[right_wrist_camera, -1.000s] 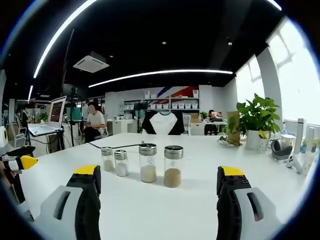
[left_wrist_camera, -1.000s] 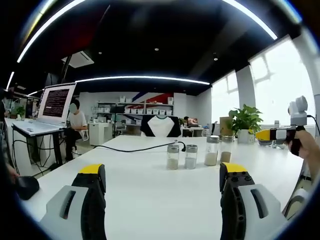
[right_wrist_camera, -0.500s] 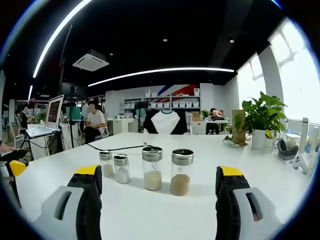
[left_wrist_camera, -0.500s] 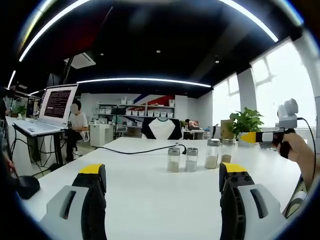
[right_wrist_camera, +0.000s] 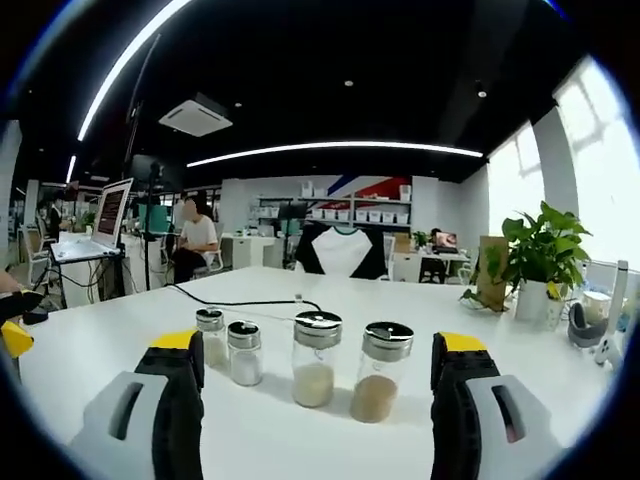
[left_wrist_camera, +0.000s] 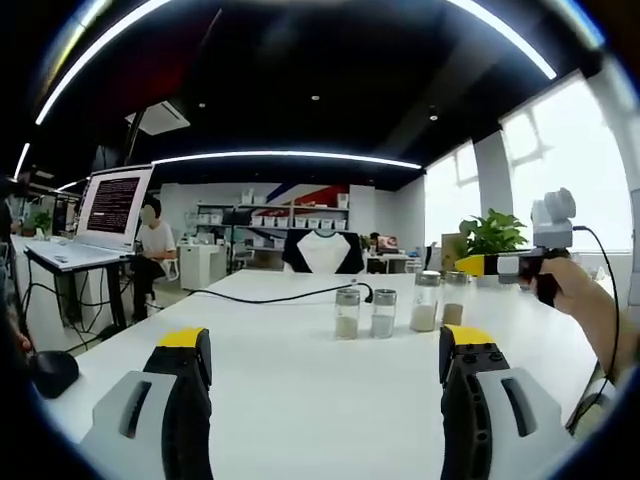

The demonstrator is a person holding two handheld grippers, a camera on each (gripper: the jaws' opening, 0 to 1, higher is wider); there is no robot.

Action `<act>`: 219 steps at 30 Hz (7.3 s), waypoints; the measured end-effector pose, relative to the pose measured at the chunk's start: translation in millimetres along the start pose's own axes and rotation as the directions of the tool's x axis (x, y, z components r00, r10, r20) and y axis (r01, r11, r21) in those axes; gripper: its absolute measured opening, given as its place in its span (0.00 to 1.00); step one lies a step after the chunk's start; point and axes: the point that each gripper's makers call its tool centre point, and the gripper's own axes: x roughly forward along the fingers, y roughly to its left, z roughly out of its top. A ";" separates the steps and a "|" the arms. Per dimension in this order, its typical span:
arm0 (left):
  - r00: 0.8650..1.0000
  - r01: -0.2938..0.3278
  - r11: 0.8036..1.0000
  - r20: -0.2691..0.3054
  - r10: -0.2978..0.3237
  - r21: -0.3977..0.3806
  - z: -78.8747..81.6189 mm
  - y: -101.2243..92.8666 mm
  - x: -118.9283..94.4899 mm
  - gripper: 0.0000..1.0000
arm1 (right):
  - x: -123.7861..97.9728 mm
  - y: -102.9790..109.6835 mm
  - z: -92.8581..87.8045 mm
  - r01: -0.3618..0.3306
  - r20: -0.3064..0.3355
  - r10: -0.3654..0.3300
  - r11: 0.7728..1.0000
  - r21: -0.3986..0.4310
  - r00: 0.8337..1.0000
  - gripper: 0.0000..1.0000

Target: Rotate the seasoning bottle until the label or dispensing opening points toward the visible target arrow and the bottle remains upright within the marked orientation range

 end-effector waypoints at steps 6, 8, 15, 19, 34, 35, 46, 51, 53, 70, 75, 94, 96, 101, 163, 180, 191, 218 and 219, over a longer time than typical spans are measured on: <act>1.000 -0.013 1.000 0.020 0.013 -0.001 5.2 4.8 -2.1 1.00 | 12.9 2.7 -4.5 -0.011 0.007 0.011 1.000 0.028 1.000 0.96; 1.000 -0.018 1.000 0.016 0.018 -0.003 4.1 6.7 -1.7 1.00 | 17.4 4.6 -3.5 -0.019 0.011 0.019 0.999 0.028 1.000 0.94; 0.999 -0.038 0.999 0.008 0.037 0.020 3.1 8.3 -1.2 1.00 | 32.8 15.9 -3.9 -0.041 0.008 0.041 0.999 -0.010 0.999 0.93; 1.000 -0.024 1.000 0.007 0.024 0.000 2.7 6.0 -1.2 1.00 | 41.5 17.3 -8.8 -0.049 0.007 0.049 0.999 0.021 0.999 0.90; 0.998 -0.057 0.998 0.002 0.057 0.014 1.4 12.3 -0.7 0.99 | 75.6 20.2 -29.8 -0.059 0.021 0.059 0.998 0.012 0.998 0.78; 0.998 -0.058 0.998 -0.002 0.058 0.011 0.4 12.7 -0.3 0.99 | 77.9 19.9 -29.0 -0.063 0.022 0.063 0.998 0.016 0.998 0.75; 0.999 -0.044 0.999 -0.013 0.044 -0.003 -3.0 6.6 2.9 0.99 | 100.5 10.4 -31.4 -0.068 -0.025 0.069 0.997 0.026 0.997 0.58; 0.999 -0.040 0.999 -0.020 0.040 -0.006 -5.3 5.9 4.5 0.99 | 111.6 4.4 -35.5 -0.061 -0.050 0.062 0.998 0.003 0.997 0.54; 0.999 -0.040 0.999 -0.021 0.039 -0.005 -5.7 5.9 4.8 0.99 | 116.3 0.9 -36.5 -0.053 -0.062 0.052 0.998 -0.017 0.997 0.51; 0.999 -0.029 0.999 -0.035 0.028 -0.020 -10.5 5.0 4.2 0.99 | 131.1 -12.2 -44.0 0.003 -0.100 0.003 0.998 0.058 0.995 0.41; 0.999 -0.027 0.999 -0.038 0.026 -0.027 -11.3 6.3 4.2 0.99 | 130.2 -10.4 -47.8 0.000 -0.113 0.004 1.000 0.030 0.994 0.41; 0.999 0.005 0.999 -0.045 -0.006 -0.032 -14.9 -3.8 9.5 0.98 | 124.7 -7.4 -50.1 0.019 -0.085 -0.014 0.998 0.055 0.996 0.40; 0.999 0.012 0.999 -0.045 -0.013 -0.031 -14.9 -6.2 9.6 0.98 | 123.4 -5.7 -50.1 0.015 -0.081 -0.011 0.999 0.051 0.997 0.40; 0.999 0.016 0.999 -0.047 -0.017 -0.028 -15.0 -8.0 9.9 0.97 | 118.3 -5.7 -50.2 0.003 -0.075 0.001 0.998 0.059 0.997 0.40; 0.999 0.028 0.999 -0.046 -0.029 -0.017 -16.3 -20.0 4.1 1.00 | -41.0 63.7 -15.8 -0.334 0.026 0.335 0.942 -0.022 0.942 0.39; 0.998 0.055 0.997 -0.039 -0.058 -0.054 -15.5 -27.5 3.8 0.99 | -61.8 75.1 -35.9 -0.364 0.027 0.363 0.931 0.022 0.931 0.39; 0.998 0.049 0.997 -0.045 -0.052 -0.065 -16.4 -24.9 3.2 0.99 | -67.9 76.4 -46.5 -0.362 0.019 0.361 0.932 0.026 0.932 0.39; 0.996 0.062 0.995 -0.056 -0.066 -0.076 -20.3 -27.2 6.4 0.99 | -65.7 73.5 -47.2 -0.311 0.038 0.310 0.950 0.038 0.950 0.40; 0.996 0.061 0.995 -0.057 -0.065 -0.076 -20.5 -26.9 6.5 0.99 | -66.1 73.0 -47.4 -0.305 0.040 0.303 0.952 0.037 0.952 0.40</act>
